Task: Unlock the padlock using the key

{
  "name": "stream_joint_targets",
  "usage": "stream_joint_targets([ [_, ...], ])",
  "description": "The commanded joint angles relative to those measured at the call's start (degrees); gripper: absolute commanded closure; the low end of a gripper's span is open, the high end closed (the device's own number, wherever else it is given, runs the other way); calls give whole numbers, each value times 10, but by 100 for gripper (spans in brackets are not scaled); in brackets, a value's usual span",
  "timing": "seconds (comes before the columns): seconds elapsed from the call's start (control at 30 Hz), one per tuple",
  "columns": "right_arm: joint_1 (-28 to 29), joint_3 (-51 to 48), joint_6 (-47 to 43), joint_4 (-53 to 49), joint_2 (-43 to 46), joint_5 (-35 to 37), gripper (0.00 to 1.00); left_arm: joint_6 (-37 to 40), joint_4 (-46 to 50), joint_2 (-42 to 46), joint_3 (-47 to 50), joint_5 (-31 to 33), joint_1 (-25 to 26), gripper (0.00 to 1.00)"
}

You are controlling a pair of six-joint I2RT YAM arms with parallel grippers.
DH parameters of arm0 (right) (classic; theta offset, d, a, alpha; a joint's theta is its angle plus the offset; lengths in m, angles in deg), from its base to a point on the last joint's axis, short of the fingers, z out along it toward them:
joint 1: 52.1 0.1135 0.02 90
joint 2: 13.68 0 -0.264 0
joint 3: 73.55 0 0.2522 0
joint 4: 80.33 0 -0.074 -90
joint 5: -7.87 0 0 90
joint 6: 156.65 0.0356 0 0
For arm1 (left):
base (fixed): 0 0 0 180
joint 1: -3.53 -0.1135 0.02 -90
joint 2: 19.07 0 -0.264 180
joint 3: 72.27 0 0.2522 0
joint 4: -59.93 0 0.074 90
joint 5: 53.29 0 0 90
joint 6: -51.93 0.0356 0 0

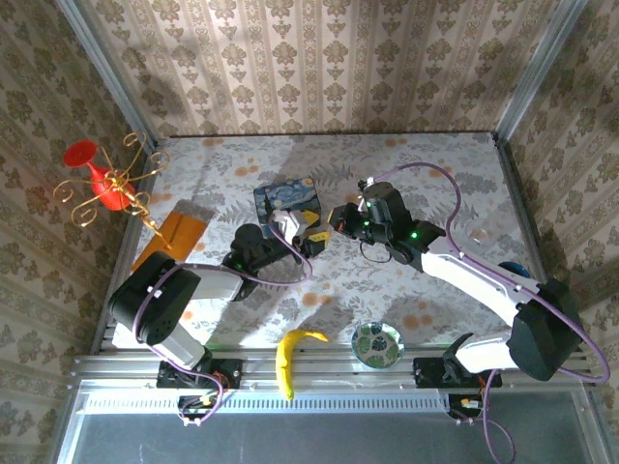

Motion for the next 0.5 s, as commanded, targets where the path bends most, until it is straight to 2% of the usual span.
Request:
stream_joint_targets([
  [0.0, -2, -2, 11, 14, 13, -19, 100, 30, 13, -9, -19, -5, 4, 44],
  [0.2, -2, -4, 16, 28, 8, -33, 100, 43, 27, -22, -43, 4, 7, 56],
  [0.33, -2, -7, 18, 34, 7, -36, 100, 46, 35, -27, -52, 9, 8, 68],
  [0.47, -2, -10, 19, 35, 7, -35, 100, 53, 42, -26, -52, 20, 10, 87],
])
